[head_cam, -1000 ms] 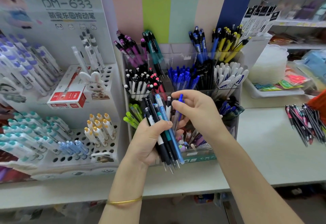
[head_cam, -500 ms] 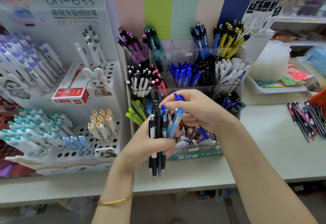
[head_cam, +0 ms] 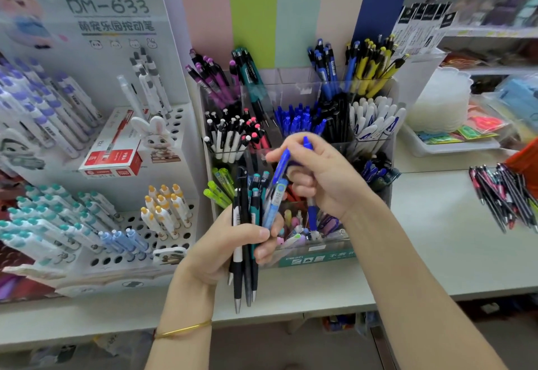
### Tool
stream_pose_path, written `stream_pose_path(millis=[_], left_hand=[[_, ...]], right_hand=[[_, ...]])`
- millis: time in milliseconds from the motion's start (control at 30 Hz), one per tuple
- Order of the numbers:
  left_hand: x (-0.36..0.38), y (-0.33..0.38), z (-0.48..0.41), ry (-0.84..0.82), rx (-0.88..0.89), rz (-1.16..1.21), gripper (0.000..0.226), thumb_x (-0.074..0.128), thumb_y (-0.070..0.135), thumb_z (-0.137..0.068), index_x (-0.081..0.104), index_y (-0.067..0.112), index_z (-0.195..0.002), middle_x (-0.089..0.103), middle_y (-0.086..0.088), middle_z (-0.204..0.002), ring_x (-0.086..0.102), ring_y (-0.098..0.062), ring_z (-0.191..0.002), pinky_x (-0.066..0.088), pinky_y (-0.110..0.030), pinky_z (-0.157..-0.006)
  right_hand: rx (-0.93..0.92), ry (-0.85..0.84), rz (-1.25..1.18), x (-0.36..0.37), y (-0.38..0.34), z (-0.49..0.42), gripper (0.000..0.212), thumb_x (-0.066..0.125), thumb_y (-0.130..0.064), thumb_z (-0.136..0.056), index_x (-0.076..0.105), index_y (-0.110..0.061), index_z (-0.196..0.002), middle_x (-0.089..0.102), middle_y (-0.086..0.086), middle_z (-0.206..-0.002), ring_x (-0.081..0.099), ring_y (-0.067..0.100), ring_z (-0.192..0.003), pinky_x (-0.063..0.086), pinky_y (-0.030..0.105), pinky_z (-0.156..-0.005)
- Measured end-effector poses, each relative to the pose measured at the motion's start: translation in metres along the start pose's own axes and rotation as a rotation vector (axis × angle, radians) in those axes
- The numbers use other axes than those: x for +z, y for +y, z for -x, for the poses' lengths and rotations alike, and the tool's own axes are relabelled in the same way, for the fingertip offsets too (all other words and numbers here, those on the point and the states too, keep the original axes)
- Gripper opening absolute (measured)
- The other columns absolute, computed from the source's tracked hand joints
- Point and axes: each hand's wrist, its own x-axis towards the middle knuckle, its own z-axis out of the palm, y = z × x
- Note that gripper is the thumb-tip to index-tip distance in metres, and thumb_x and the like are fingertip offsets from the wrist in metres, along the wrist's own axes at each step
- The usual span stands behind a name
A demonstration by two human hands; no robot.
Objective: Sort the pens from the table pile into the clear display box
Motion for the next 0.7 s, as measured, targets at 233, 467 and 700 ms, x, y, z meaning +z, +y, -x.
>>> stream_pose_path(millis=[233,467,700], left_hand=[[-0.001,-0.014,-0.008,0.169,-0.013,0.132,0.045,0.063,0.003,-0.068,0.064,0.005,-0.113,0.050,-0.007,-0.077,0.045,-0.011,-0.050,0.040,-0.023,-0.047],[0.009,-0.011,-0.022,0.301,-0.010,0.002,0.040,0.055,-0.003,-0.073,0.059,0.001,-0.113,0.056,-0.005,-0.078,0.046,-0.013,-0.054,0.040,-0.024,-0.049],[0.016,-0.010,-0.031,0.410,0.012,-0.059,0.040,0.058,0.004,-0.073,0.057,0.005,-0.112,0.065,-0.007,-0.079,0.052,-0.013,-0.057,0.045,-0.025,-0.051]], right_hand=[[-0.203,0.340,-0.040,-0.024,-0.026,0.002,0.015,0.052,-0.025,-0.097,0.046,-0.015,-0.086,0.059,0.000,-0.063,0.030,0.005,-0.041,0.024,0.015,-0.034],[-0.287,0.662,0.229,-0.034,-0.019,0.011,0.015,0.042,-0.003,-0.094,0.052,-0.014,-0.092,0.064,0.006,-0.056,0.039,0.013,-0.033,0.032,0.021,-0.035],[-0.419,0.757,0.722,-0.035,-0.008,0.006,0.019,0.043,-0.011,-0.095,0.042,-0.027,-0.084,0.059,-0.005,-0.064,0.062,0.024,-0.065,0.052,0.047,-0.072]])
